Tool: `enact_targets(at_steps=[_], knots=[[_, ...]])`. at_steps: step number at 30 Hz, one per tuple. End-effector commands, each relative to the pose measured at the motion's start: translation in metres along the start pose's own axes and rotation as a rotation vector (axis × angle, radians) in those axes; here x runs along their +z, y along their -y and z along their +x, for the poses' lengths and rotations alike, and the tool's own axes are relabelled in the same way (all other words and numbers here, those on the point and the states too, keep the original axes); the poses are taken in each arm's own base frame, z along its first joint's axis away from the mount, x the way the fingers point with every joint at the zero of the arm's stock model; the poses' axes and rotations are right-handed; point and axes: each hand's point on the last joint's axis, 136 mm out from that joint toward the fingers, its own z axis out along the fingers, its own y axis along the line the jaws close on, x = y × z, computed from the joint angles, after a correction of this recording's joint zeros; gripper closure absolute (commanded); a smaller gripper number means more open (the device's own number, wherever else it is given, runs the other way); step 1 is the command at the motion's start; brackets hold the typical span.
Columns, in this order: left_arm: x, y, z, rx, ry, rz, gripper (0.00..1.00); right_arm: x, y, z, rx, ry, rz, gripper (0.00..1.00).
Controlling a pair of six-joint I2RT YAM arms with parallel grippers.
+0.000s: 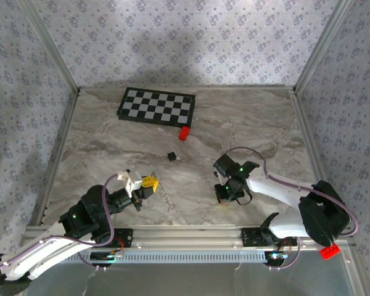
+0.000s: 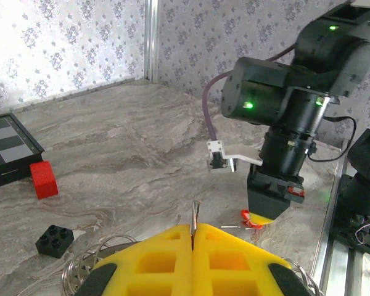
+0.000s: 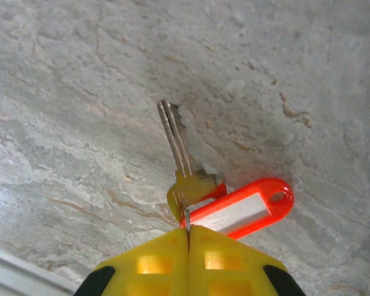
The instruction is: Put the keys on the keyring
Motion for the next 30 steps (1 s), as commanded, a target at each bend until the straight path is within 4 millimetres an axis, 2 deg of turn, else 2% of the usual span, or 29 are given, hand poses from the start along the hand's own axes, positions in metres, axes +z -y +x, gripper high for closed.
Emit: enact_targets(at_steps=[1, 5, 9, 13, 19, 21, 23, 27, 30], knots=[[-0.003, 0.004, -0.023, -0.006, 0.079, 0.019, 1.0, -0.004, 0.001, -0.019, 0.001, 0.189, 0.066, 1.0], [-0.001, 0.004, -0.022, -0.003, 0.075, 0.015, 1.0, -0.002, 0.0, -0.028, -0.006, 0.361, 0.092, 1.0], [0.002, 0.004, -0.022, 0.0, 0.064, 0.013, 1.0, 0.003, 0.005, -0.026, -0.01, 0.467, 0.118, 1.0], [0.003, 0.004, -0.022, 0.001, 0.053, 0.013, 1.0, 0.001, 0.0, -0.025, -0.063, 0.566, 0.12, 1.0], [0.003, 0.003, -0.023, 0.003, 0.055, 0.009, 1.0, 0.003, 0.002, -0.016, -0.099, 0.609, 0.132, 0.99], [0.002, 0.003, -0.024, 0.002, 0.059, 0.008, 1.0, 0.002, 0.002, -0.014, -0.1, 0.606, 0.135, 0.94], [0.001, 0.003, -0.025, 0.003, 0.065, 0.007, 1.0, -0.002, 0.001, -0.014, -0.096, 0.605, 0.135, 0.85], [0.0, 0.003, -0.025, 0.001, 0.069, 0.009, 1.0, -0.021, 0.0, -0.013, -0.059, 0.598, 0.139, 0.6], [-0.001, 0.003, -0.026, 0.001, 0.074, 0.009, 1.0, -0.041, 0.0, -0.01, -0.04, 0.576, 0.152, 0.51]])
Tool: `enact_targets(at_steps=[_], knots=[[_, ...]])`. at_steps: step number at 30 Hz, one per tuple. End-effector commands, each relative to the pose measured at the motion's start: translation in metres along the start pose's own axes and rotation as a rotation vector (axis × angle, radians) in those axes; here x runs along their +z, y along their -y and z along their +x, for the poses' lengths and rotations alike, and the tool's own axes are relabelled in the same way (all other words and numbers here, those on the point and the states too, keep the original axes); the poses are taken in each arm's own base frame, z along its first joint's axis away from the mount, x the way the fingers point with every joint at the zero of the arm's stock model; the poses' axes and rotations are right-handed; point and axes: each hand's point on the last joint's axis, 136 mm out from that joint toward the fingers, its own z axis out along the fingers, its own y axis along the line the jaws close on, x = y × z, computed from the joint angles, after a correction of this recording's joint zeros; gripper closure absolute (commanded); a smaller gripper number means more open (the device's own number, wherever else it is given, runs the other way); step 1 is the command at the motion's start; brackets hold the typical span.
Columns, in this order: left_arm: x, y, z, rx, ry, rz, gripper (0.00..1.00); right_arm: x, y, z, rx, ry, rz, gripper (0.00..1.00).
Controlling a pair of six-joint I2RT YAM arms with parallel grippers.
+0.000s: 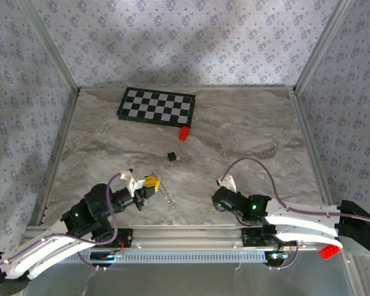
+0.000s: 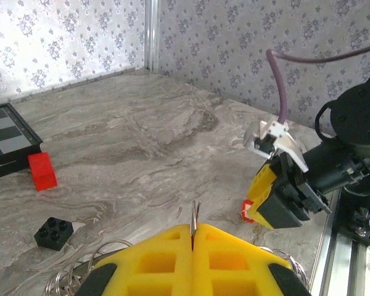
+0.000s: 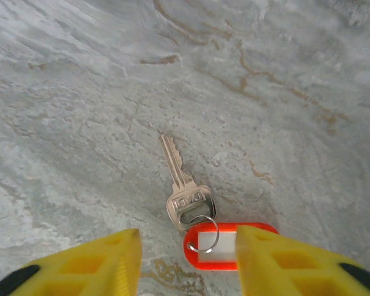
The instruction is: Put the keys on the keyring
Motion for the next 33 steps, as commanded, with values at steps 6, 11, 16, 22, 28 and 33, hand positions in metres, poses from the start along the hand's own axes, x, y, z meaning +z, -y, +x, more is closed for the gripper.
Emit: enact_targets(at_steps=[6, 11, 16, 22, 28, 33], knots=[[-0.008, 0.006, -0.032, -0.007, 0.105, 0.026, 1.0, -0.049, 0.007, -0.017, 0.043, -0.182, 0.039, 0.44], [-0.011, 0.007, -0.033, -0.012, 0.122, 0.034, 1.0, -0.052, 0.01, -0.009, 0.204, -0.374, 0.001, 0.46], [-0.012, 0.008, -0.034, -0.011, 0.128, 0.036, 1.0, -0.045, 0.007, -0.002, 0.384, -0.468, -0.084, 0.51], [-0.011, 0.008, -0.032, -0.01, 0.123, 0.04, 1.0, -0.031, 0.011, 0.012, 0.463, -0.506, -0.119, 0.56], [-0.009, 0.01, -0.032, -0.012, 0.115, 0.049, 1.0, -0.018, 0.01, 0.015, 0.426, -0.528, -0.139, 0.57], [-0.008, 0.012, -0.03, -0.014, 0.106, 0.061, 1.0, -0.007, 0.01, 0.012, 0.366, -0.547, -0.138, 0.59]])
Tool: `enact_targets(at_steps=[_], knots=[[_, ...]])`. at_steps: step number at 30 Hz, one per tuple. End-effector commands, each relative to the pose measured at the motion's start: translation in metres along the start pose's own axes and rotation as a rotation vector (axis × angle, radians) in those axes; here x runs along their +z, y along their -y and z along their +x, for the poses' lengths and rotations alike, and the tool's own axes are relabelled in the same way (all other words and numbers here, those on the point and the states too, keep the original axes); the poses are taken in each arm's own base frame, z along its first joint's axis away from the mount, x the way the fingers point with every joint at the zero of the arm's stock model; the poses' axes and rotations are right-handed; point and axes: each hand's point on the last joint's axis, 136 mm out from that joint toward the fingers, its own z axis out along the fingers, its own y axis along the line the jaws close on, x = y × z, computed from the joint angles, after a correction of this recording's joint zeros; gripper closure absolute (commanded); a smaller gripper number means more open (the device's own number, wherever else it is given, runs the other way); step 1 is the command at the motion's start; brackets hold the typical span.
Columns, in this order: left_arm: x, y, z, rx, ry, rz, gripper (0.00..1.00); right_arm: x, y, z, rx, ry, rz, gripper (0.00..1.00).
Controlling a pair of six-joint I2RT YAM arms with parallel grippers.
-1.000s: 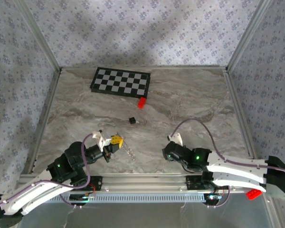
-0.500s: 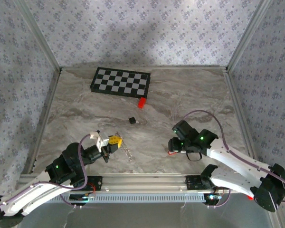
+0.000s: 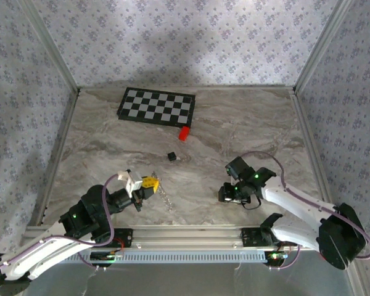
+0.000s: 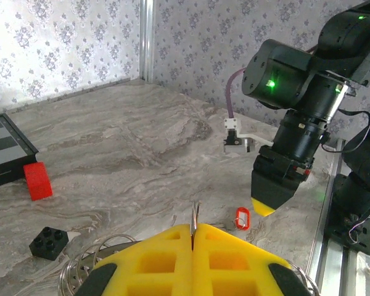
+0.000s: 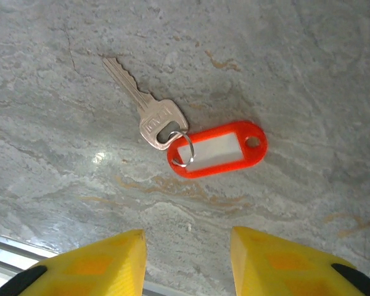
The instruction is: Put the keys on the keyring
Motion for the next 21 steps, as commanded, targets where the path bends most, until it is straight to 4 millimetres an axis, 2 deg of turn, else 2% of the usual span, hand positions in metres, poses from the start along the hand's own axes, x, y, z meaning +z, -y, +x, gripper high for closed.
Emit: enact_targets(at_steps=[1, 21], knots=[[-0.002, 0.008, -0.024, -0.011, 0.079, 0.039, 1.0, 0.002, -0.007, -0.007, -0.054, -0.008, -0.021, 0.6], [0.004, 0.019, -0.02, -0.019, 0.051, 0.103, 1.0, 0.016, -0.008, -0.024, -0.11, 0.01, -0.034, 0.69]])
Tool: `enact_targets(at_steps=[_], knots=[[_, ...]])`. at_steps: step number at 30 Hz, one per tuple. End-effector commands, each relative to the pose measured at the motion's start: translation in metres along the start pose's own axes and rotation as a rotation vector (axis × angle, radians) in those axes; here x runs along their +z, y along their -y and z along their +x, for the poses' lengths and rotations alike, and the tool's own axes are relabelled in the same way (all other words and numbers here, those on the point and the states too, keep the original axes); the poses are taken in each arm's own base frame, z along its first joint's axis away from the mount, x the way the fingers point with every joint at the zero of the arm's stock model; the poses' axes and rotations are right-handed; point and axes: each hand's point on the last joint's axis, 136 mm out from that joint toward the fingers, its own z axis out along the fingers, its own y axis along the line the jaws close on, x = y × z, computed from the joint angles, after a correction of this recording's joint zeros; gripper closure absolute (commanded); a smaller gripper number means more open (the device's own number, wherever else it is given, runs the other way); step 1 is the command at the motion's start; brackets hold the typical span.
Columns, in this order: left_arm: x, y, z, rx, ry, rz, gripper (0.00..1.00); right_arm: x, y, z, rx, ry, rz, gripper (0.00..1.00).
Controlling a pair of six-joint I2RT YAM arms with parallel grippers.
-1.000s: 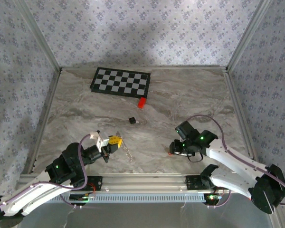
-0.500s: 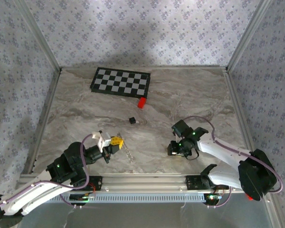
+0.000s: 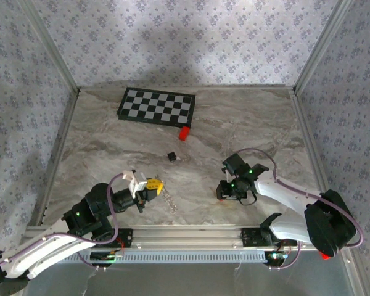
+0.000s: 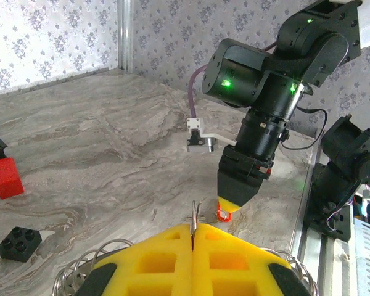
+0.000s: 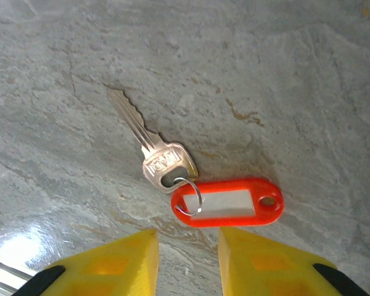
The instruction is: Put the keys on the keyring
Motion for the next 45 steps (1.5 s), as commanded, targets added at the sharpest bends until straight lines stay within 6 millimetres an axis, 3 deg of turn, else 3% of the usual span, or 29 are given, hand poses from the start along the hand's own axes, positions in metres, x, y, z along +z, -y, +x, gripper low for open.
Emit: enact_targets(at_steps=[1, 11, 45], knots=[[-0.003, 0.008, -0.025, 0.001, 0.082, 0.037, 1.0, 0.0, -0.003, -0.006, -0.024, 0.004, -0.01, 0.69], [-0.003, 0.008, -0.024, 0.001, 0.08, 0.037, 1.0, 0.007, -0.002, -0.01, -0.034, 0.003, -0.009, 0.72], [-0.005, 0.008, -0.026, 0.003, 0.089, 0.033, 1.0, 0.017, 0.003, 0.006, -0.049, -0.05, -0.003, 0.76]])
